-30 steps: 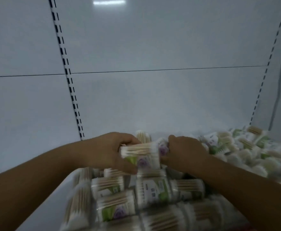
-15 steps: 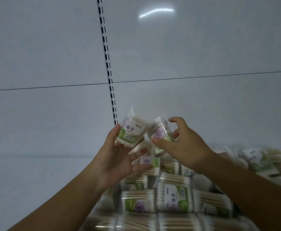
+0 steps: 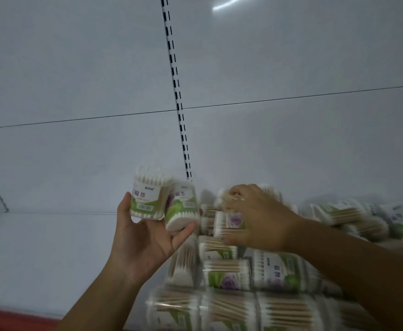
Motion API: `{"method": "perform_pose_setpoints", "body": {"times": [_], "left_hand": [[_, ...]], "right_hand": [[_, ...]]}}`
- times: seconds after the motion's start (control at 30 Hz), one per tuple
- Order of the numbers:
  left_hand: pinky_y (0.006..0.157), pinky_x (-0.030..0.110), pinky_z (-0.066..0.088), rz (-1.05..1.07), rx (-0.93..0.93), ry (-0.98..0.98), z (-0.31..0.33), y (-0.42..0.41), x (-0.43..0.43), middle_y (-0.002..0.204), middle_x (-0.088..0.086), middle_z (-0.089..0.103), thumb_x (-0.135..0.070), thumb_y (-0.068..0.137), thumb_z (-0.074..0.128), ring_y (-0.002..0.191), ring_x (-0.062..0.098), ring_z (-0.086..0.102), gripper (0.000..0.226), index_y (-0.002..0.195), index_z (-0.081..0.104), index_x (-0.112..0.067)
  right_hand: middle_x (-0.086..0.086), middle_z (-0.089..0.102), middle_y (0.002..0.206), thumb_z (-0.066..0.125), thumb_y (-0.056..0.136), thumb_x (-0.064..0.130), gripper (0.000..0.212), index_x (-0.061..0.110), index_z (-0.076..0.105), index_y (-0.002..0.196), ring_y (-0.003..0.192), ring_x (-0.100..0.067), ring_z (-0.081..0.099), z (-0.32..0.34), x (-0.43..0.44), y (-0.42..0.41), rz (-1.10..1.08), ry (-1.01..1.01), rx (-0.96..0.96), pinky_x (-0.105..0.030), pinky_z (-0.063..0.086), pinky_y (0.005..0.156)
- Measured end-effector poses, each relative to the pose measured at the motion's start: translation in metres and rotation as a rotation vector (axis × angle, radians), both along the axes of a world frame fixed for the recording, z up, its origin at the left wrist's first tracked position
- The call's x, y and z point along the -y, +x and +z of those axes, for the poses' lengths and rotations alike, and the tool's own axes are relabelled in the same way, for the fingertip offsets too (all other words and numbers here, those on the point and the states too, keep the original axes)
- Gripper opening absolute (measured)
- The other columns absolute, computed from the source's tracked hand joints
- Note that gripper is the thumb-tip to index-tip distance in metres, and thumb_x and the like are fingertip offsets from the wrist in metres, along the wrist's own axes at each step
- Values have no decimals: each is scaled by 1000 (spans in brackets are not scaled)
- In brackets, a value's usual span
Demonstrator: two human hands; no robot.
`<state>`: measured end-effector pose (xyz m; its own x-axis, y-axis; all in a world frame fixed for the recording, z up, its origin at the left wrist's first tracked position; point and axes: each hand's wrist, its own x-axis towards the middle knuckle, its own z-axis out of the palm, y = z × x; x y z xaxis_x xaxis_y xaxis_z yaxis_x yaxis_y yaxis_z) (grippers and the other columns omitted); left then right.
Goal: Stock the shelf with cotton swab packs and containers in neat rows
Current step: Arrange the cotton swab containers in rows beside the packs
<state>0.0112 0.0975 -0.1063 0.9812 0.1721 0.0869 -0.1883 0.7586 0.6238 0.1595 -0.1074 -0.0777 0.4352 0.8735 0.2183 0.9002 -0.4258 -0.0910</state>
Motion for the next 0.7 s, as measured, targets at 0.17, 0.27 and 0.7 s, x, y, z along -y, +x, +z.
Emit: {"method": "perform_pose_setpoints", "body": {"times": [0.17, 0.27, 0.7], "left_hand": [[91, 51, 53, 42, 46, 8, -8, -21, -15, 143, 15, 48, -67, 82, 49, 131, 46, 42, 64, 115, 70, -16], [98, 52, 47, 2, 50, 8, -9, -49, -40, 145, 17, 46, -64, 81, 53, 133, 46, 38, 66, 121, 66, -13], [92, 55, 48, 153, -31, -73, -26, -202, -231, 138, 22, 52, -63, 82, 48, 125, 50, 47, 67, 112, 71, -8]], "right_hand": [[7, 49, 114, 59, 78, 53, 34, 30, 55, 101, 111, -16, 42, -12, -17, 4, -44, 29, 161, -29, 30, 91], [12, 55, 90, 65, 71, 51, 33, 32, 54, 97, 85, -12, 51, -7, -15, 0, -95, 56, 126, -26, 32, 76], [10, 56, 95, 78, 63, 46, 60, 38, 36, 106, 75, -7, 61, 11, -264, -145, 33, 341, -376, -22, 51, 59]]}}
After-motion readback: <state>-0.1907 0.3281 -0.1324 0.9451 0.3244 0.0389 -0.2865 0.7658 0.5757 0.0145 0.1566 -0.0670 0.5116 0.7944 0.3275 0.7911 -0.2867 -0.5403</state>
